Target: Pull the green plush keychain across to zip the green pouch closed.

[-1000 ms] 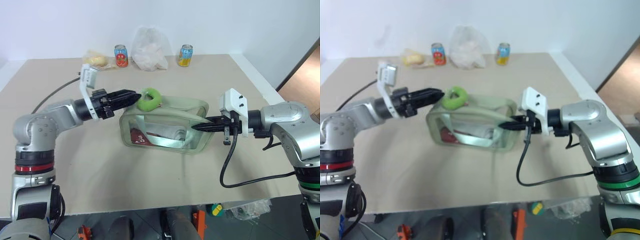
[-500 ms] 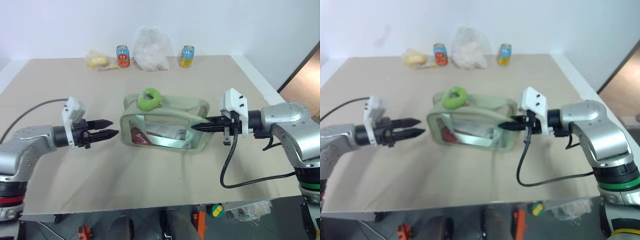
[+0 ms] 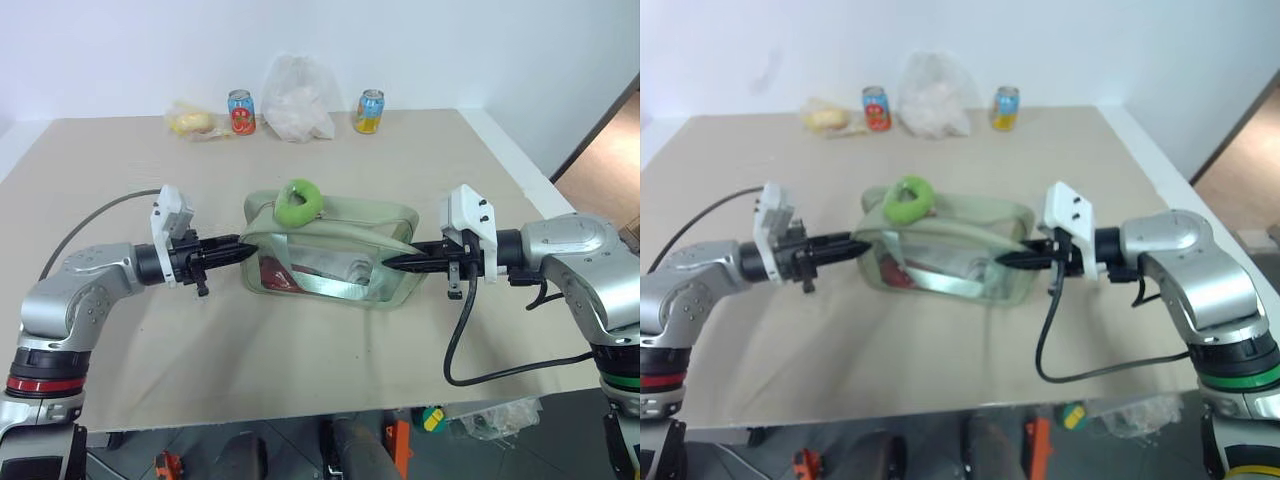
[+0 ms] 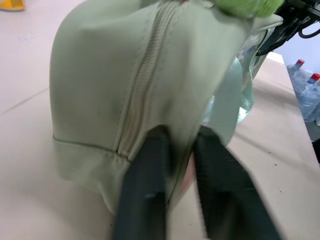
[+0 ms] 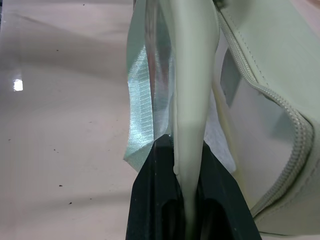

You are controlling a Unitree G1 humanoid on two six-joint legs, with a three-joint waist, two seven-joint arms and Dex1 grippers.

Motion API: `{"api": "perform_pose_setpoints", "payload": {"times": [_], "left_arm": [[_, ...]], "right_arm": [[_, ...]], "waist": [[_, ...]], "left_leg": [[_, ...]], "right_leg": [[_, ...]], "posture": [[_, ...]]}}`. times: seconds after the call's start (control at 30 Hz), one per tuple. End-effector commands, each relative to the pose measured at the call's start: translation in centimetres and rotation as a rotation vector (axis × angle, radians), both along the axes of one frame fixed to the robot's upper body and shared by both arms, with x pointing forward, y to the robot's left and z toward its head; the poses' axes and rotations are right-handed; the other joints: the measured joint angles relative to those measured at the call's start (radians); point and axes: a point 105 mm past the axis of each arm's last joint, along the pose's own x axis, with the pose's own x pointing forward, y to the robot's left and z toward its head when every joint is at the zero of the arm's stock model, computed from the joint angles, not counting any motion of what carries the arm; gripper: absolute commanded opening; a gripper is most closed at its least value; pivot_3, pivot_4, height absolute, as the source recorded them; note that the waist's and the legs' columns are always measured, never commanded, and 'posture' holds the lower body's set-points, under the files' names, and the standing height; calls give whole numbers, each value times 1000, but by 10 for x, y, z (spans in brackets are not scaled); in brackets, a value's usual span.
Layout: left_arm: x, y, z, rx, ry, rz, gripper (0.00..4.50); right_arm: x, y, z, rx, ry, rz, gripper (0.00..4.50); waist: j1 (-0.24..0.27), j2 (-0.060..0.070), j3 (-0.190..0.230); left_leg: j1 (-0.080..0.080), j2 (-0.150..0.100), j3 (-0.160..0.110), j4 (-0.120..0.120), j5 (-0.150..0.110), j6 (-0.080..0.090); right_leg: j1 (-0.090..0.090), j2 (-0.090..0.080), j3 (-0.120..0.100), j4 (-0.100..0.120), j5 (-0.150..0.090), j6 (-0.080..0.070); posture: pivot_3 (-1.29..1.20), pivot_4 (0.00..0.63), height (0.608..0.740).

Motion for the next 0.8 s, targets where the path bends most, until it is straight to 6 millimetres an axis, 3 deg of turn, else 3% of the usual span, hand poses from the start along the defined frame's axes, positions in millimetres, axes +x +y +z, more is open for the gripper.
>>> {"api": "perform_pose_setpoints", "payload": {"times": [0.03, 0.23, 0.33, 0.5, 0.67, 0.8], "left_arm": [[-9, -4, 6, -8, -16, -47, 25], [-5, -5, -3, 46, -22, -11, 25], [-9, -7, -6, 56, -19, -33, 25], [-8, -7, -7, 57, -17, -34, 0], [-5, -9, -6, 50, -16, -31, 0], [-3, -10, -6, 46, -15, -28, 0]], "right_arm": [[-4, -2, 9, -4, -38, -2, 0], [-3, -3, 8, -11, -38, -12, 0], [3, -5, 18, 47, -48, -49, 0], [-7, -10, 39, 141, -43, -16, 1782], [-15, -15, 83, 321, -82, 12, 3503], [-7, 2, 106, 410, -99, 36, 3503]], "waist": [[2, 0, 0], [2, 0, 0], [2, 0, 0], [5, 0, 0], [4, 0, 0], [4, -1, 0]], "left_leg": [[0, 0, 0, 0, 0, 0], [0, -1, 0, 0, 0, 0], [0, -1, 0, 0, 0, 0], [0, -2, 0, 0, 0, 0], [0, -2, -1, 0, 0, 0], [1, -1, 0, 0, 0, 0]], "right_leg": [[0, 0, 0, 0, 0, 0], [0, -1, 0, 0, 0, 0], [0, -1, 0, 0, 0, 0], [1, -2, 0, 0, 0, 1], [1, -2, 0, -1, 0, 1], [2, -2, 0, -1, 0, 1]], "posture": [[0, 150, 740], [0, 150, 740], [0, 150, 740], [0, 150, 740], [0, 150, 740], [0, 150, 740]]}}
